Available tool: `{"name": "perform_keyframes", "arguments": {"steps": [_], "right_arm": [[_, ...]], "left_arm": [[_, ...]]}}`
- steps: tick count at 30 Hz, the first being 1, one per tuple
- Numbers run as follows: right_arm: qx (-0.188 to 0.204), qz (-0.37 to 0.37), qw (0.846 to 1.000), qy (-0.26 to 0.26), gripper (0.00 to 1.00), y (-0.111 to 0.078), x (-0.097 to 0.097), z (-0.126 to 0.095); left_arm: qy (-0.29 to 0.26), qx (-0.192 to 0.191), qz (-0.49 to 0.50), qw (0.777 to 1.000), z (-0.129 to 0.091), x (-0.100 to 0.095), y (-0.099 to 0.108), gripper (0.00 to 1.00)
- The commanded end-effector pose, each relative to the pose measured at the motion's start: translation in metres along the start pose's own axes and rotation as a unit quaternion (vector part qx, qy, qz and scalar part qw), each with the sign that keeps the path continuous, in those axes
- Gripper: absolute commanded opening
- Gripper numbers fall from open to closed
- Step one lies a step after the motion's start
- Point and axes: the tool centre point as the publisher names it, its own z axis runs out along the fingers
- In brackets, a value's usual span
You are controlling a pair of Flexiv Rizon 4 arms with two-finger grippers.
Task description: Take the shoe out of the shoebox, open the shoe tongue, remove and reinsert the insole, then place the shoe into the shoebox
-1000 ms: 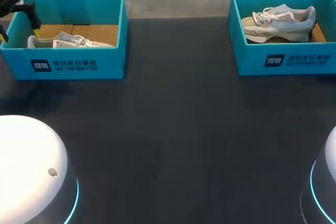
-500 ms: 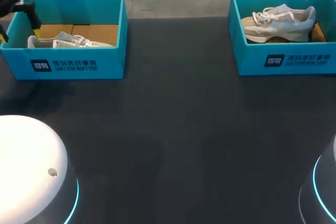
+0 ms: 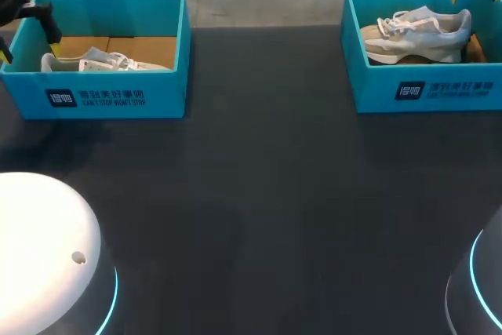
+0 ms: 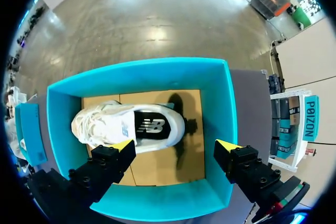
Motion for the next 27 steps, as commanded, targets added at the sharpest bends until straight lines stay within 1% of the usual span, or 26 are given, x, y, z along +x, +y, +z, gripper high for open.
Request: {"name": "perform_keyframes", "arguments": {"steps": [1,6,9,13,17,20,27], "right_arm": [[0.003,-0.001,1.0,0.001,1.0,0.003,0.0,0.0],[0.003,-0.001,1.0,0.001,1.0,0.003,0.0,0.0],[-0.003,0.021,1.0,-0.007,1.0,0.004,-0.008,0.007],[-0.007,0.032,0.999,-0.012,1.0,0.005,-0.018,0.018],[-0.009,0.034,0.999,-0.013,1.0,0.005,-0.023,0.027],[-0.007,0.031,0.999,-0.019,1.0,0.004,-0.022,0.033],[0.007,0.019,1.0,-0.018,1.0,0.001,-0.012,0.051]], "left_arm": [[0.0,-0.001,0.0,1.0,0.0,0.0,-0.001,1.0],[0.0,-0.001,0.0,1.0,0.0,0.0,-0.001,1.0],[0.0,-0.001,0.0,1.0,0.0,0.0,-0.001,1.0],[0.0,-0.001,0.0,1.0,0.0,0.0,-0.001,1.0],[0.0,-0.001,0.0,1.0,0.0,0.0,-0.001,1.0],[0.0,-0.001,0.0,1.0,0.0,0.0,-0.001,1.0],[0.0,-0.001,0.0,1.0,0.0,0.0,-0.001,1.0]]}}
